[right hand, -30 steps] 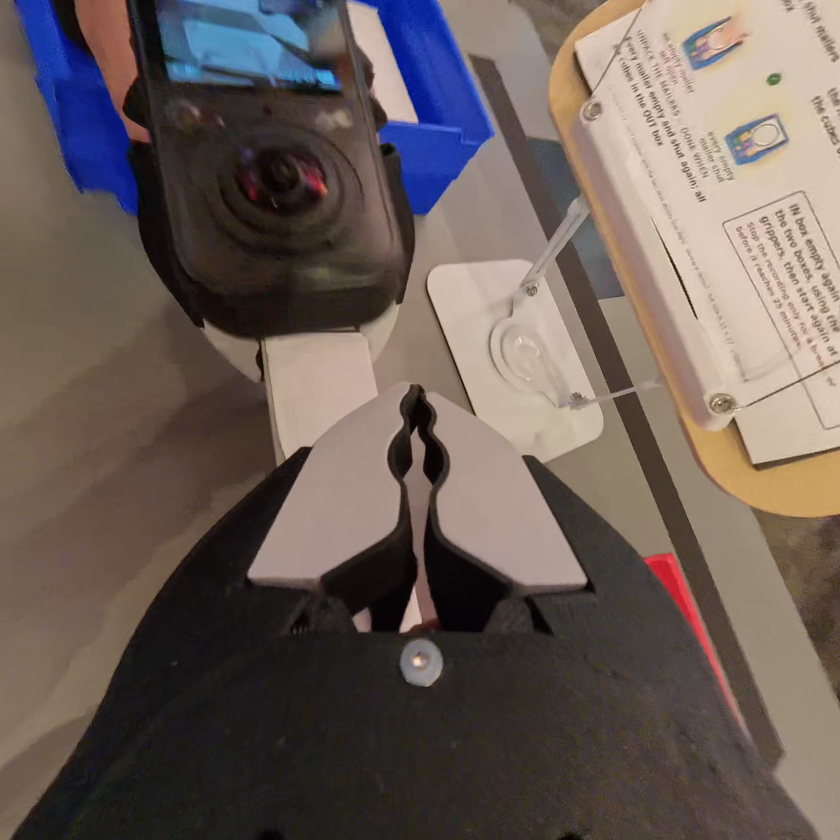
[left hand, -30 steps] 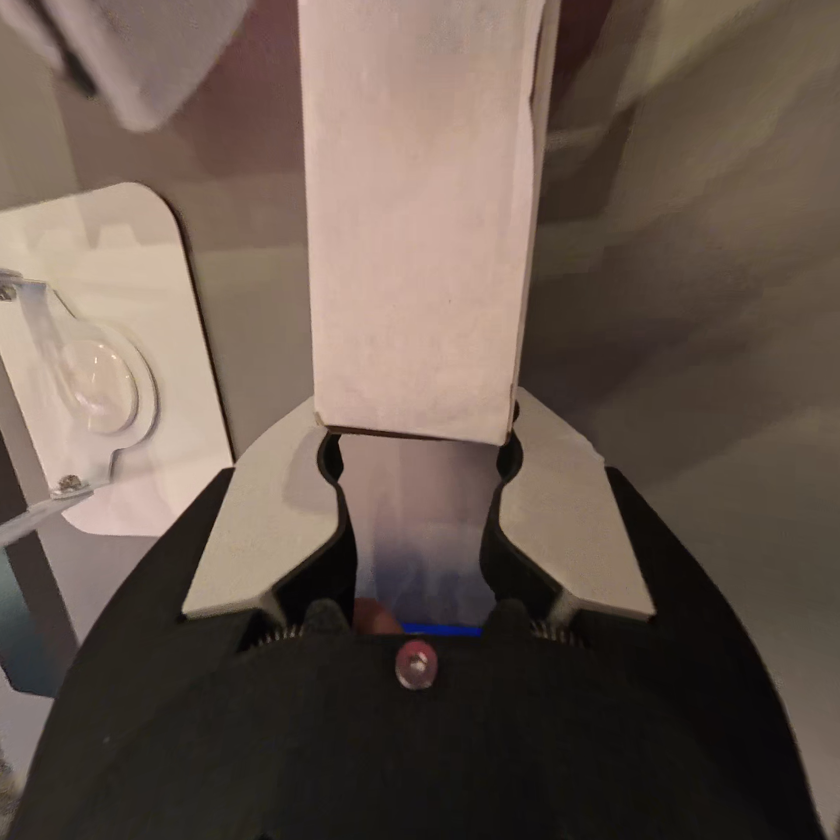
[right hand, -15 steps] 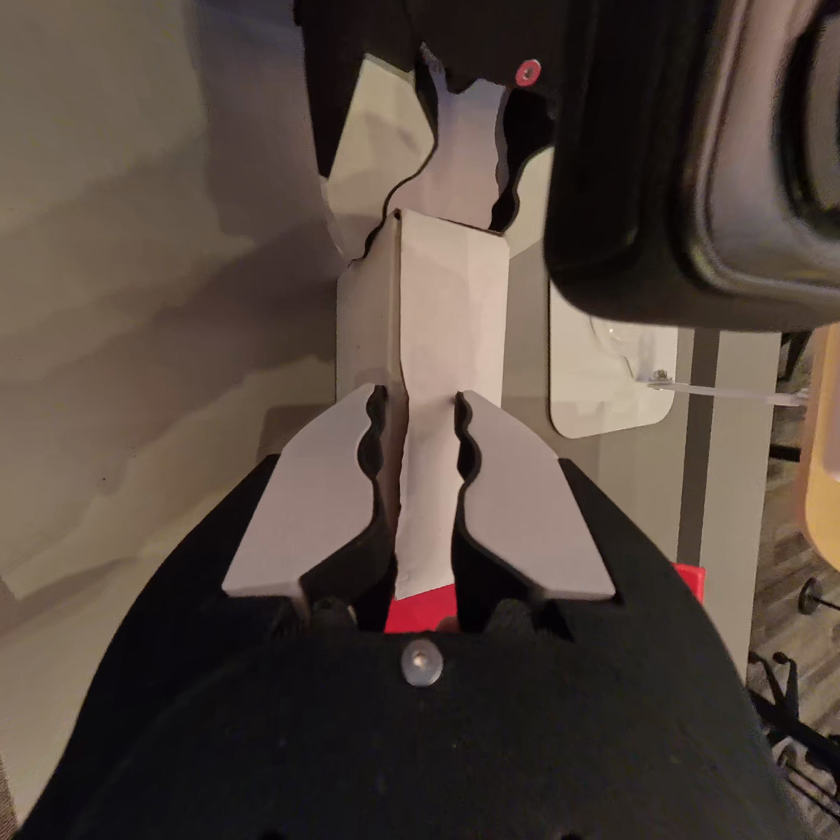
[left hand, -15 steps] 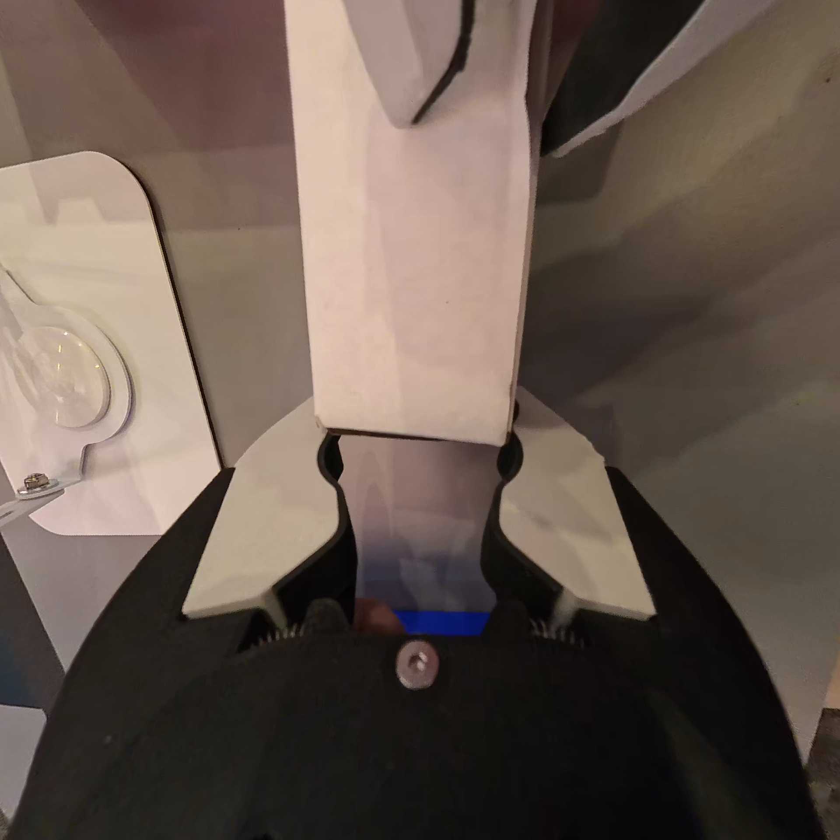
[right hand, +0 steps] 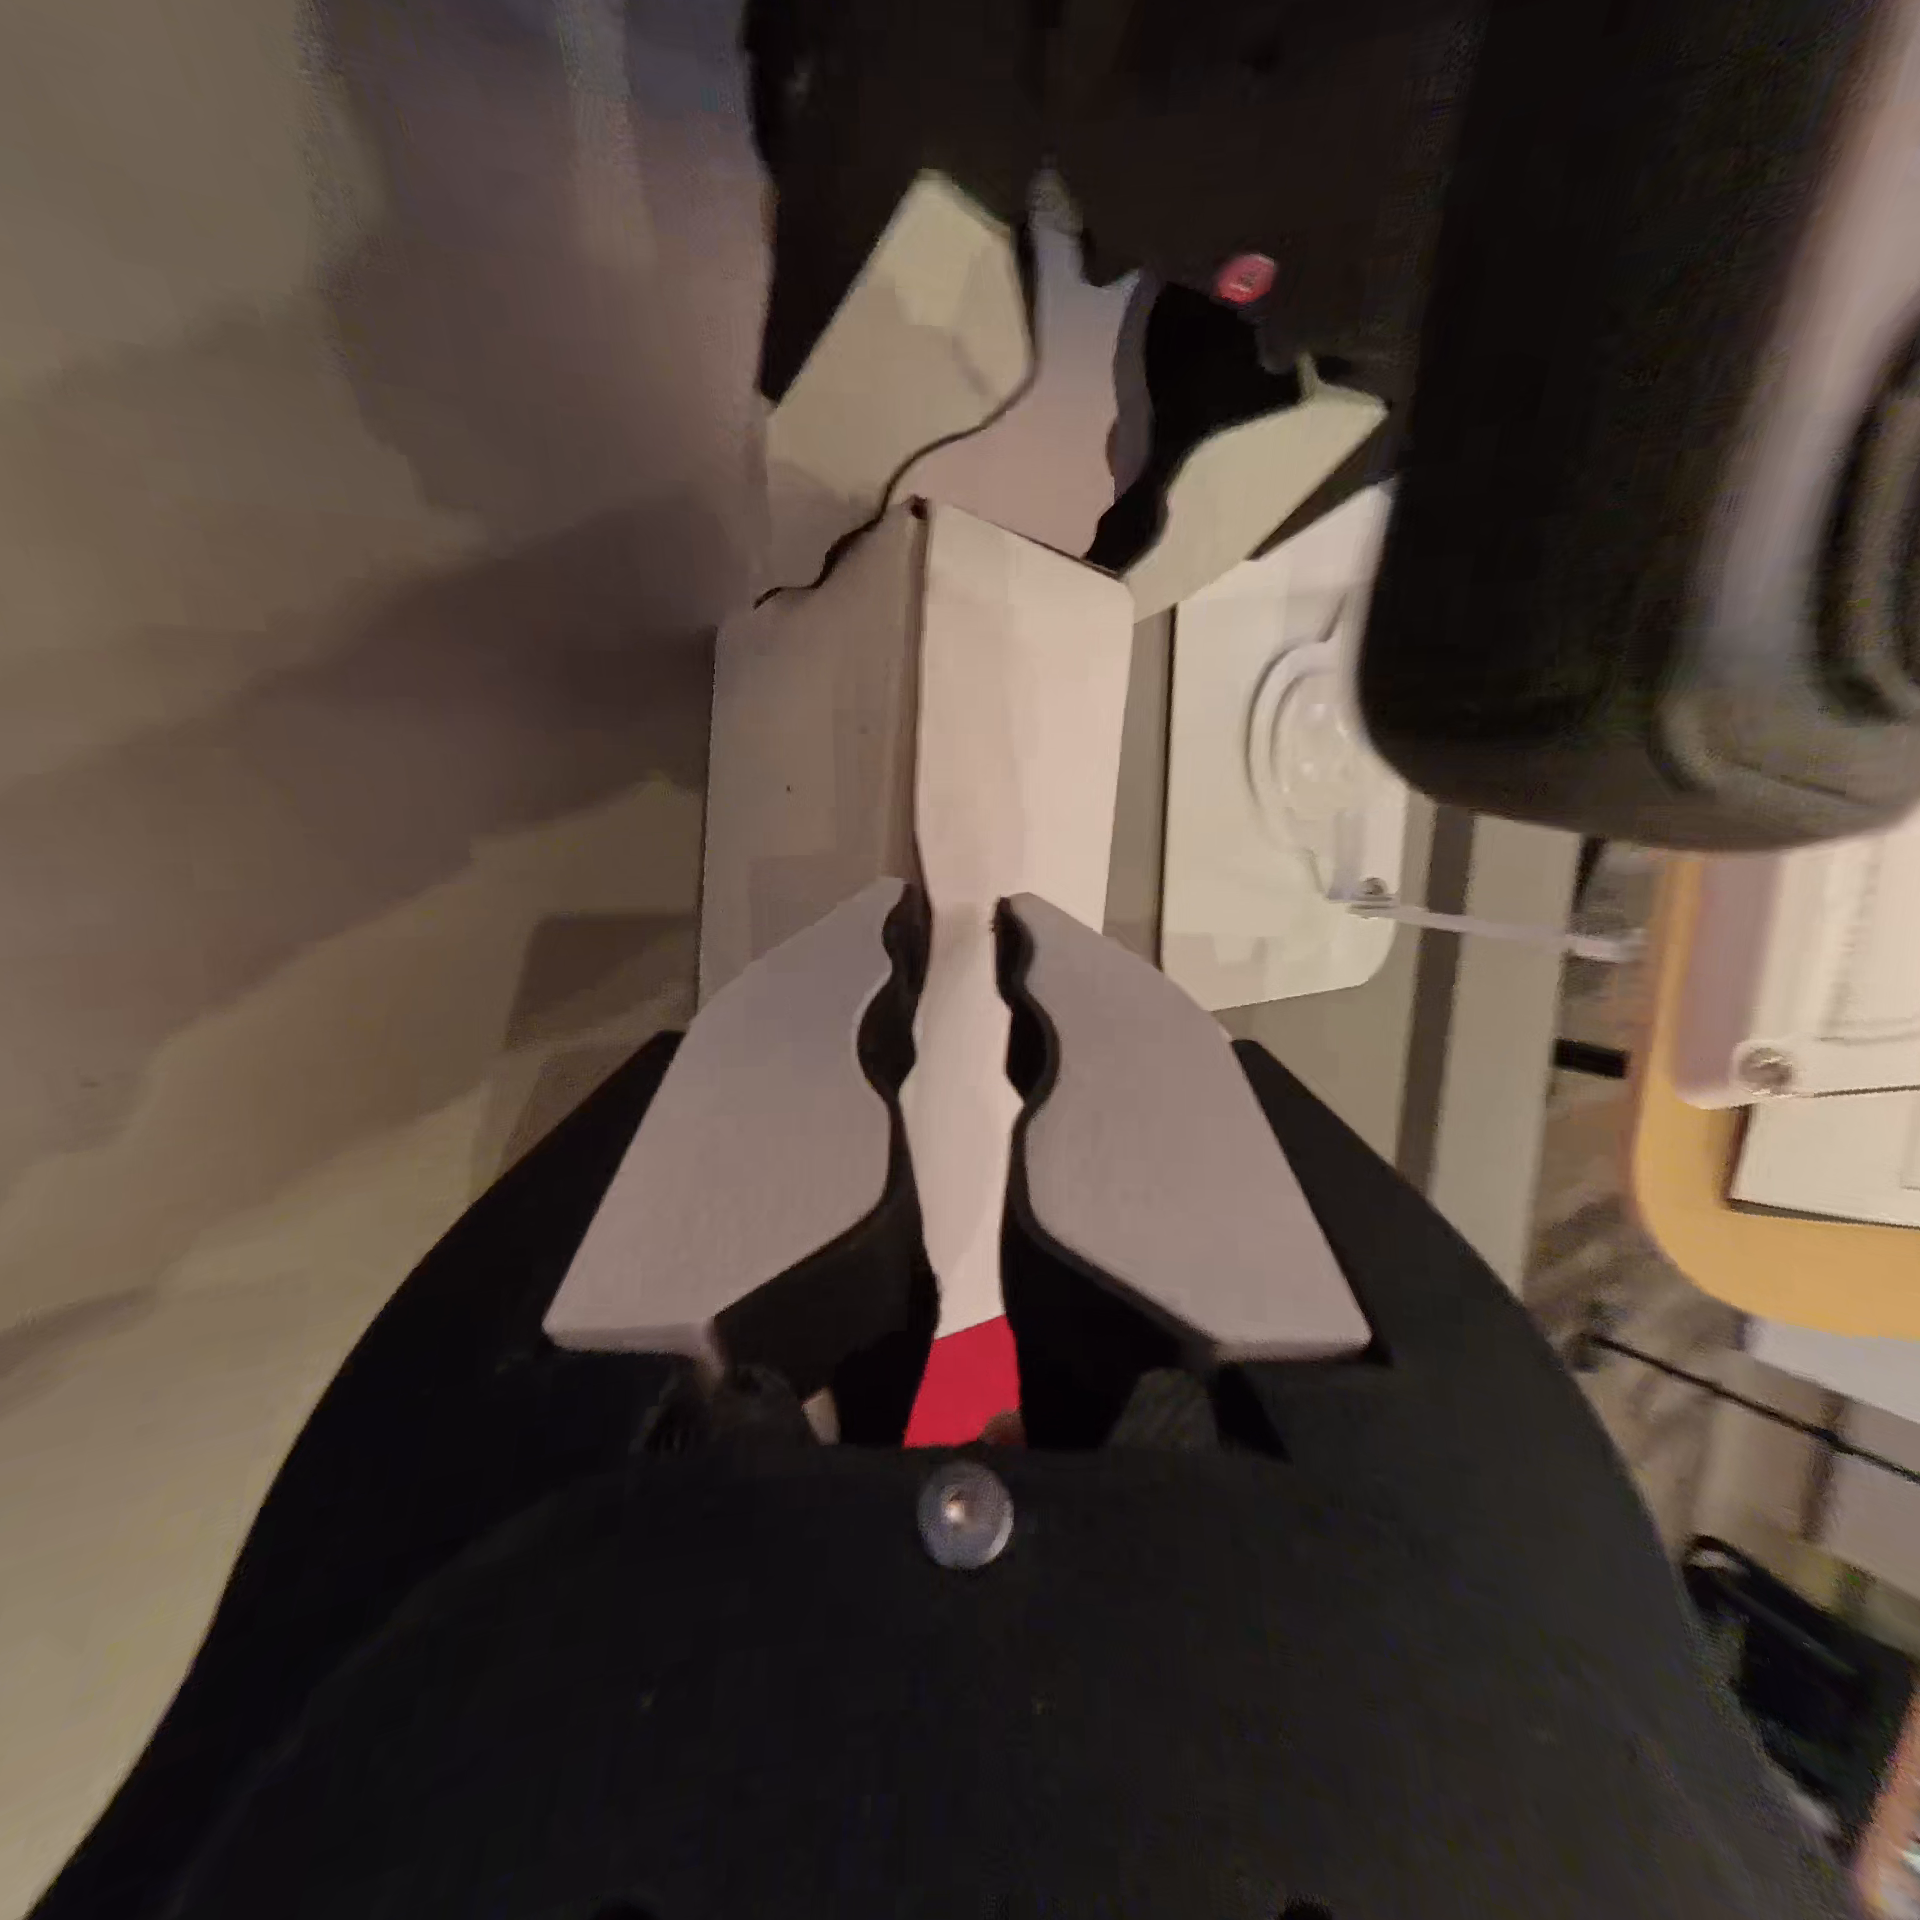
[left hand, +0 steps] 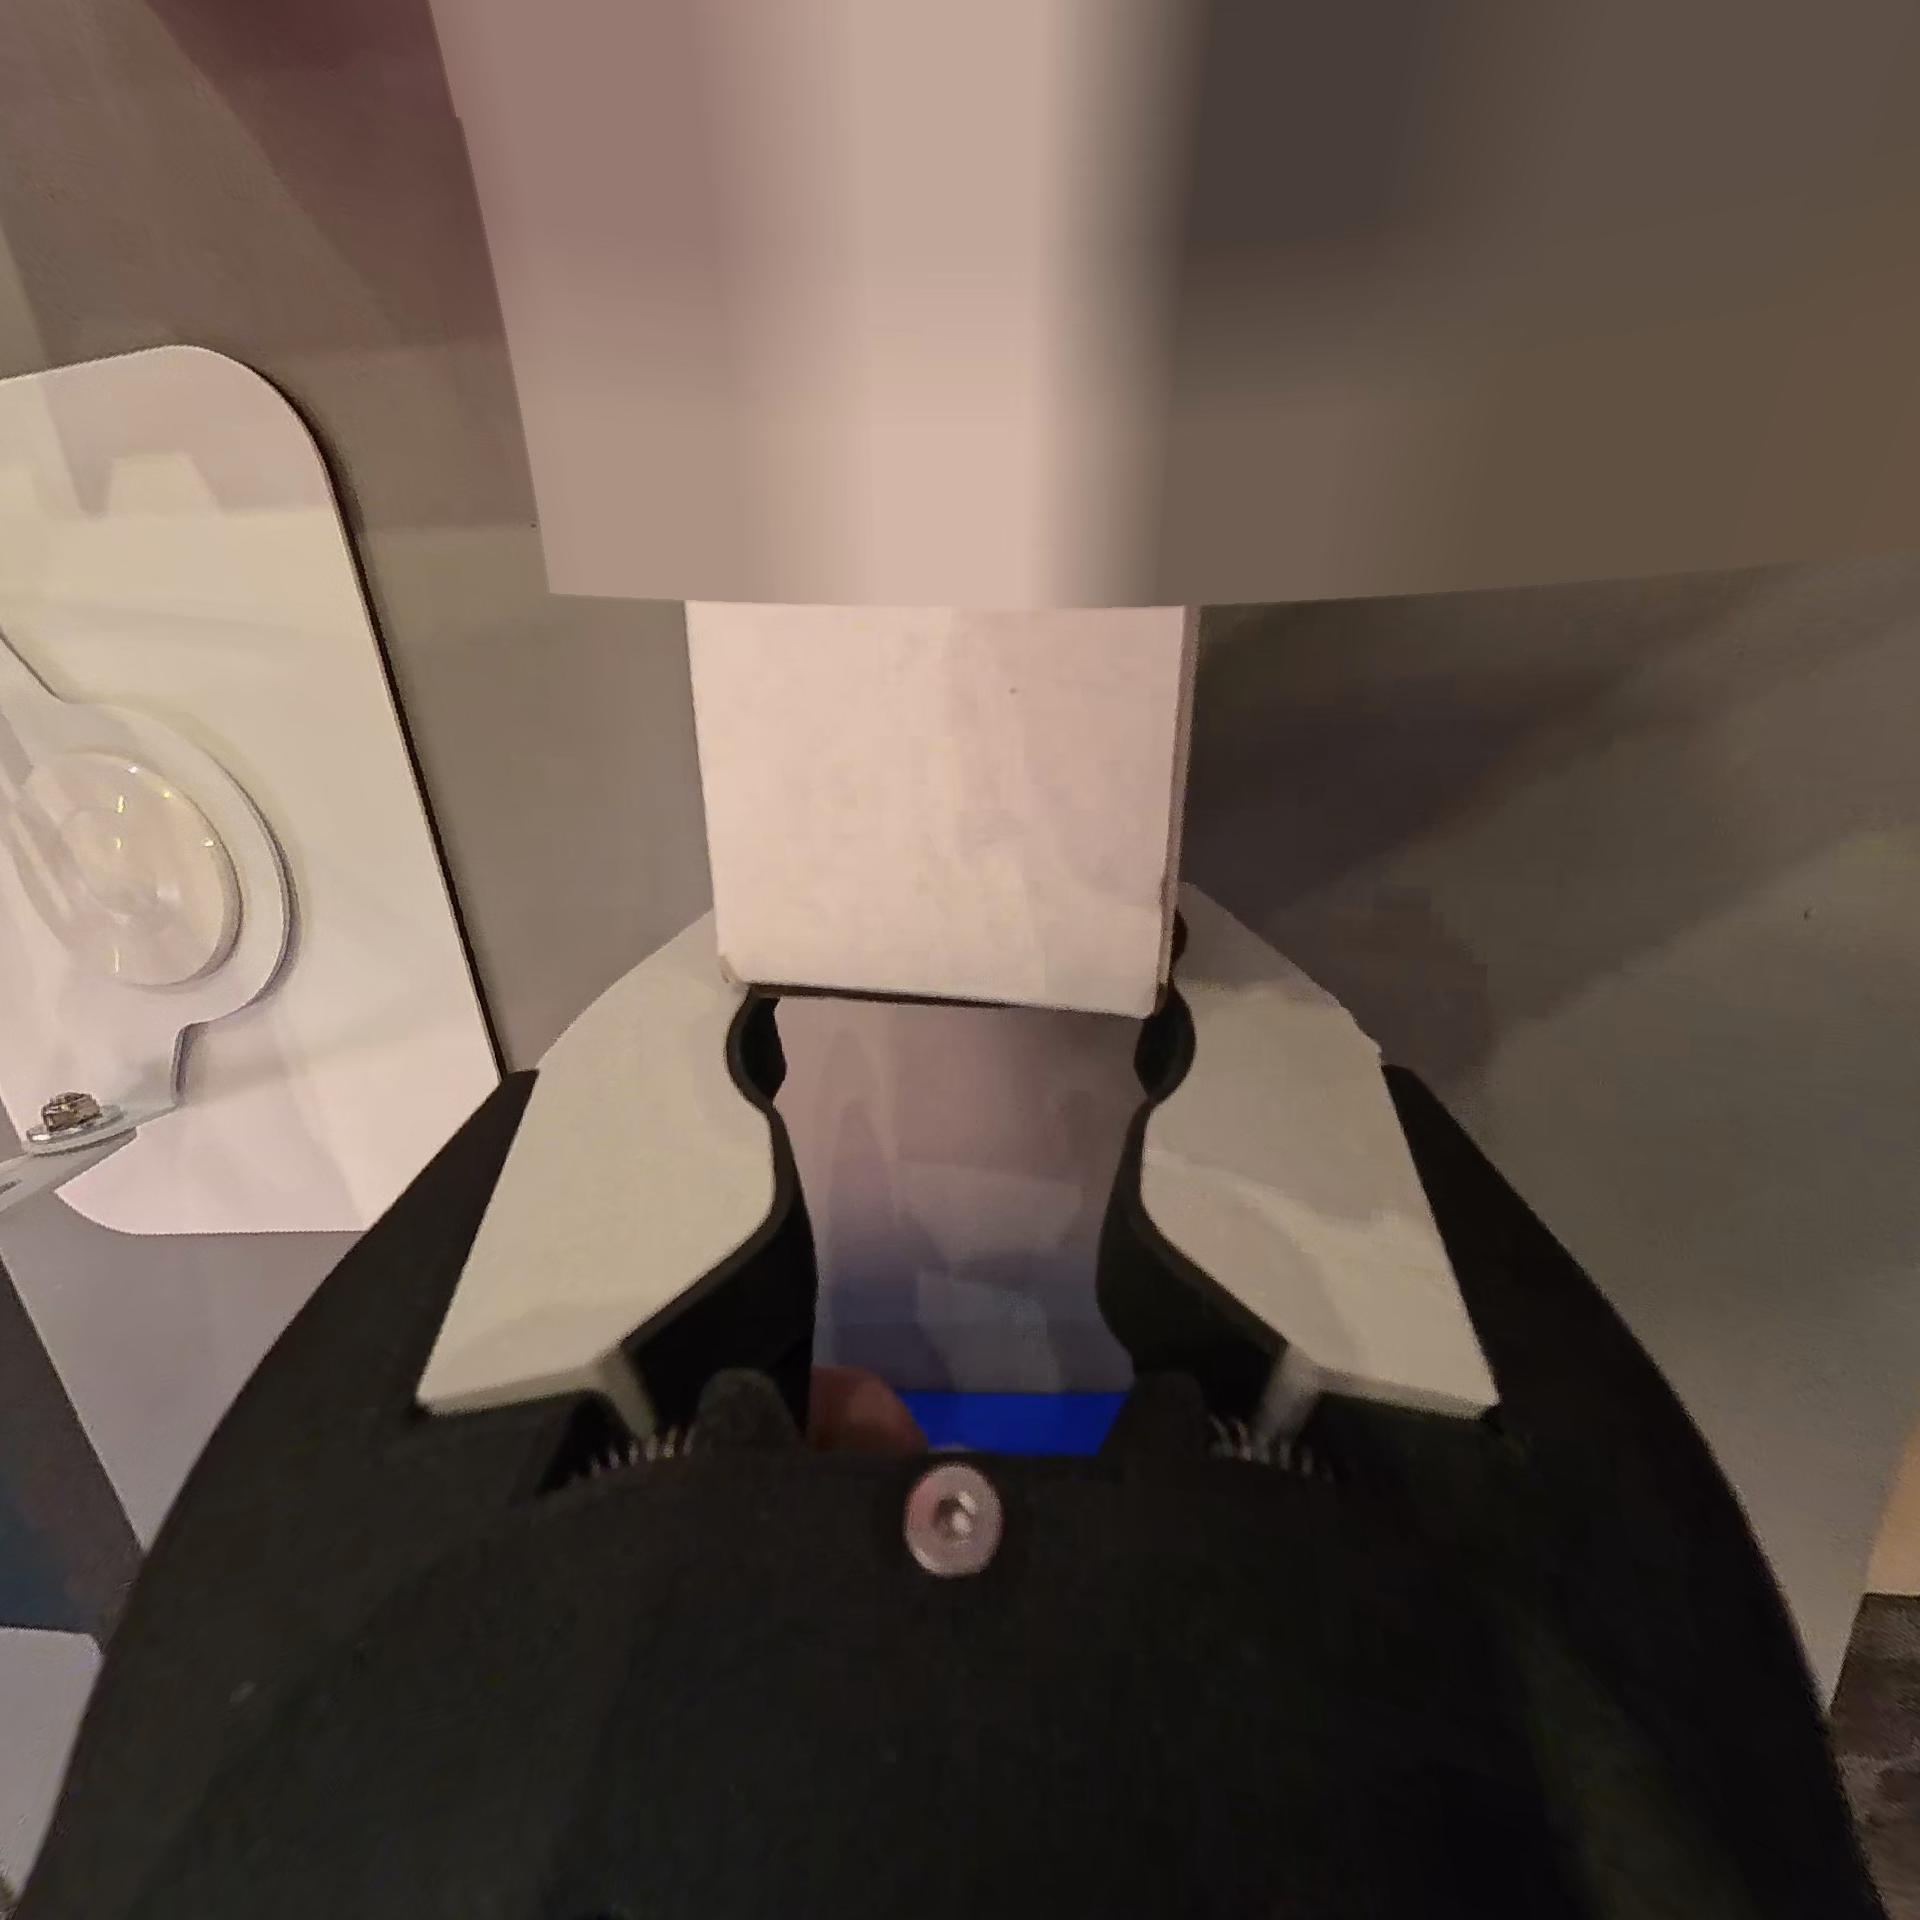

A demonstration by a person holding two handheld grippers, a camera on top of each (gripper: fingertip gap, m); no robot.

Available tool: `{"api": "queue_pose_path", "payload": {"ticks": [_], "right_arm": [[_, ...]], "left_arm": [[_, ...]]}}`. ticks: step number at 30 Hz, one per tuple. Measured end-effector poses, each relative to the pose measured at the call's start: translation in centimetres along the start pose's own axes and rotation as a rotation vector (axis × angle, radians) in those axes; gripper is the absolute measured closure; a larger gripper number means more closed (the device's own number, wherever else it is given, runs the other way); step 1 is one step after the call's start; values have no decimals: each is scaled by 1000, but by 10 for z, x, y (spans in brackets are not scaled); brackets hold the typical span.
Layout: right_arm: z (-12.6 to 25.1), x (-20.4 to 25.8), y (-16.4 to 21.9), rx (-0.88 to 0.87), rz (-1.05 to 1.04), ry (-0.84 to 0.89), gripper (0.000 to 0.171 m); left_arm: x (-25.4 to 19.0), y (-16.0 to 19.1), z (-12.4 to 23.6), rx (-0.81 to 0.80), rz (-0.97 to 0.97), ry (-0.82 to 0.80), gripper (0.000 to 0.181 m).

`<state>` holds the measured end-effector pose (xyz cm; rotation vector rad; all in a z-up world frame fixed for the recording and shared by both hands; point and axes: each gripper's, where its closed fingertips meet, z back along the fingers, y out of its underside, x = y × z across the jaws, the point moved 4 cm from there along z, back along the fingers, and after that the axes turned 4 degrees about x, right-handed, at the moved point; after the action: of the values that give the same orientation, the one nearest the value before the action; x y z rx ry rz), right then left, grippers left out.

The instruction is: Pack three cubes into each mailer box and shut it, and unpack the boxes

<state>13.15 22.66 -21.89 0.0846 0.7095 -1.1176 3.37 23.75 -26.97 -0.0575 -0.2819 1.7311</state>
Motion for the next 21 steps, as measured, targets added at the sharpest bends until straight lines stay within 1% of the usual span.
{"api": "queue_pose_path", "payload": {"ticks": [1, 4, 8, 12, 14, 17, 21], "right_arm": [[0, 1, 0, -1, 12, 32, 162], [-1, -1, 2, -13, 11, 106, 165], [0, -5, 2, -42, -43, 143, 167], [4, -15, 2, -98, -150, 159, 168], [3, -21, 4, -90, -194, 163, 166], [10, -40, 5, -97, -269, 233, 165], [4, -56, 12, -64, -334, 202, 162]], "left_arm": [[0, 0, 0, -5, 2, 1, 114], [1, -1, 0, -20, 10, 3, 114], [2, 0, 0, -28, 22, -5, 115], [2, 0, 0, -26, 14, -11, 115], [3, -1, -1, -19, 14, -15, 115], [0, -4, -1, -11, -48, -45, 115], [-5, -7, 0, 10, -70, -80, 115]]}}
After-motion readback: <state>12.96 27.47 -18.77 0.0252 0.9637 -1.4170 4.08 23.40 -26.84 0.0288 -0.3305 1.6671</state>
